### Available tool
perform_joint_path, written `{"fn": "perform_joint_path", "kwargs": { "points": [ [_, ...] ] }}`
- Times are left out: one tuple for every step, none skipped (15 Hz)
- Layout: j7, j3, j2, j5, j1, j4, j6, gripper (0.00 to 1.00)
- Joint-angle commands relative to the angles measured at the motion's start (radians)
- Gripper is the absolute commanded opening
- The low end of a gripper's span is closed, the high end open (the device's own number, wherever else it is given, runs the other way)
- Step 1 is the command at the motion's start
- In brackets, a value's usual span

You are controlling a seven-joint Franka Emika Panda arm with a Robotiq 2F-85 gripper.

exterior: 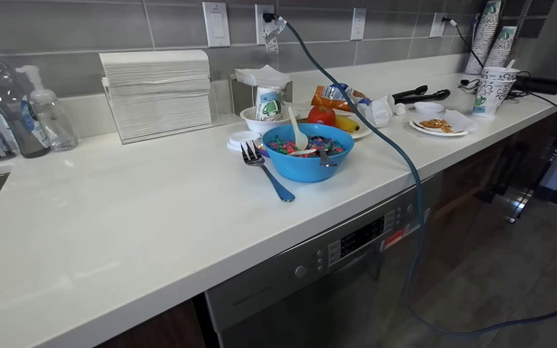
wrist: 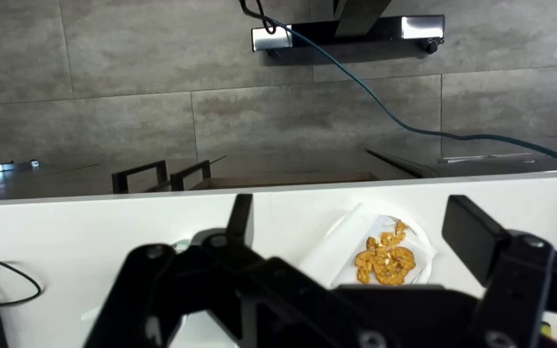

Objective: Remove the plastic fork from the cup and put it on the counter

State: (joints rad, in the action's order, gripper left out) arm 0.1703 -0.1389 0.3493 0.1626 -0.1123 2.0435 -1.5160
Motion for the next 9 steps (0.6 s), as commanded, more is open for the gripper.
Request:
{"fn": "perform_joint_path", "kwargs": {
  "points": [
    [-0.018, -0.03, -0.112, -0.072, -0.002, -0.09, -0.03, 1.0],
    [-0.025, -0.038, -0.145, -0.093, -0.007, -0.116, -0.036, 1.0],
    [-0.03, -0.044, -0.171, -0.114, -0.01, -0.138, -0.039, 1.0],
    [-0.044, -0.051, -0.198, -0.129, -0.016, -0.158, -0.054, 1.0],
    [-0.068, -0.06, -0.223, -0.157, -0.026, -0.182, -0.06, 1.0],
    [-0.105, -0.072, -0.249, -0.189, -0.041, -0.209, -0.049, 1.0],
    [-0.131, -0.081, -0.27, -0.199, -0.054, -0.226, -0.047, 1.0],
    [-0.156, -0.092, -0.286, -0.208, -0.069, -0.238, -0.039, 1.0],
    [-0.189, -0.101, -0.299, -0.199, -0.084, -0.244, -0.042, 1.0]
  ]
}}
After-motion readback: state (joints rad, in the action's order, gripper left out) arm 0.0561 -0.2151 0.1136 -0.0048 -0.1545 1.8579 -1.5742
